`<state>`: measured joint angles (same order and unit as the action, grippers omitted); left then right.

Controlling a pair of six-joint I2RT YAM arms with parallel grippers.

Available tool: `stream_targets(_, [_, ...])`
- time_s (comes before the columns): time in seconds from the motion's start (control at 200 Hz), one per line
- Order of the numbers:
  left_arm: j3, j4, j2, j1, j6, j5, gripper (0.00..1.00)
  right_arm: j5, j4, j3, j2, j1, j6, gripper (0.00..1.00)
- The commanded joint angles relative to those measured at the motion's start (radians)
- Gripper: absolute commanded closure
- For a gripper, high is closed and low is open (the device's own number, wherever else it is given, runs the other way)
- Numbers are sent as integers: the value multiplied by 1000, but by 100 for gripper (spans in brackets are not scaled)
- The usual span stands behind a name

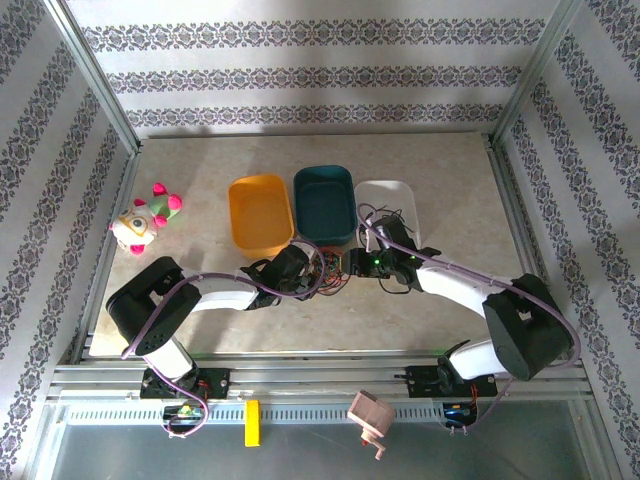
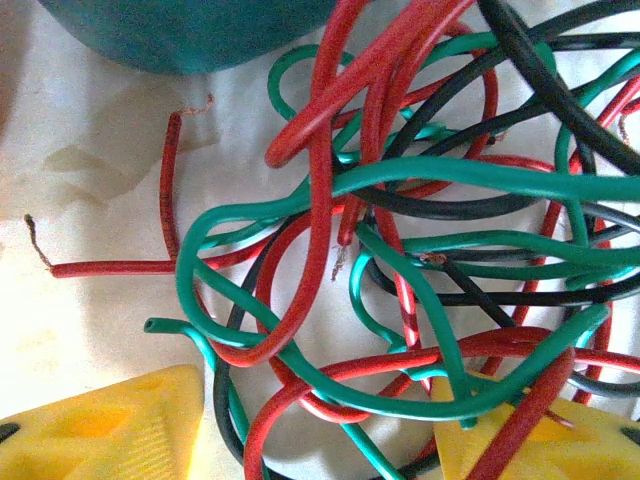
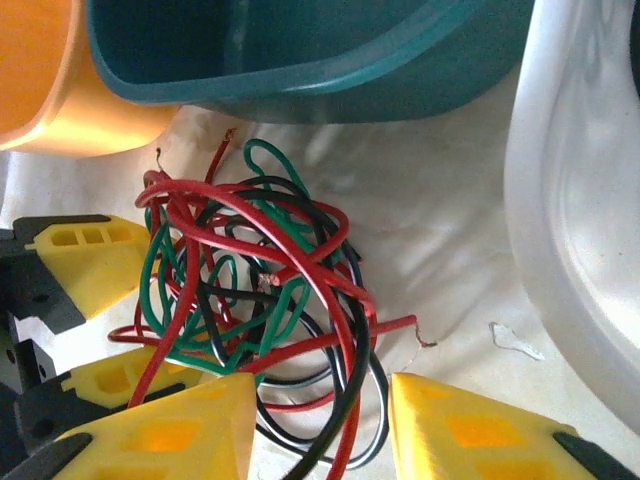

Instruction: Untangle the cables

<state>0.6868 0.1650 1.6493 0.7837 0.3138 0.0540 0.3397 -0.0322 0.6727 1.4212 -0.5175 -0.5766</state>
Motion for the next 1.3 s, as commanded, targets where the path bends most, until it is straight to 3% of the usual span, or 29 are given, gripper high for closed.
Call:
stream_targets(0.0, [-7, -47, 21, -4, -18, -19, 39, 16, 35, 24, 24, -4, -29, 63])
stream_targets(0.135, [-7, -48, 24, -4, -18, -17, 39, 0, 35, 12, 21, -4, -50, 91])
stream_targets(0.23, [-5, -56, 29, -4, -22, -13, 39, -68, 31, -8, -38, -6, -65, 98])
stream_targets(0.55, [7, -73, 69, -4, -32, -9, 39, -531, -75, -32, -413, 4, -106, 100])
stream_targets(0.82, [5, -67, 96, -4, -23, -11, 39, -729, -116, -23, -624, 42, -87, 100])
stream_targets(0.979, [-1, -61, 101, -4, -16, -11, 45, -743, -144, -9, -677, 80, -51, 100])
stream_targets(1.054, [-4, -58, 104, -4, -12, -12, 54, -706, -148, -4, -683, 97, -26, 100])
stream_targets(1.214, [-12, -42, 104, -4, -9, -19, 80, -486, -121, 7, -667, 99, 65, 100])
stream_targets(1.294, [-13, -39, 101, -4, -12, -19, 87, -345, -118, 15, -652, 85, 95, 100])
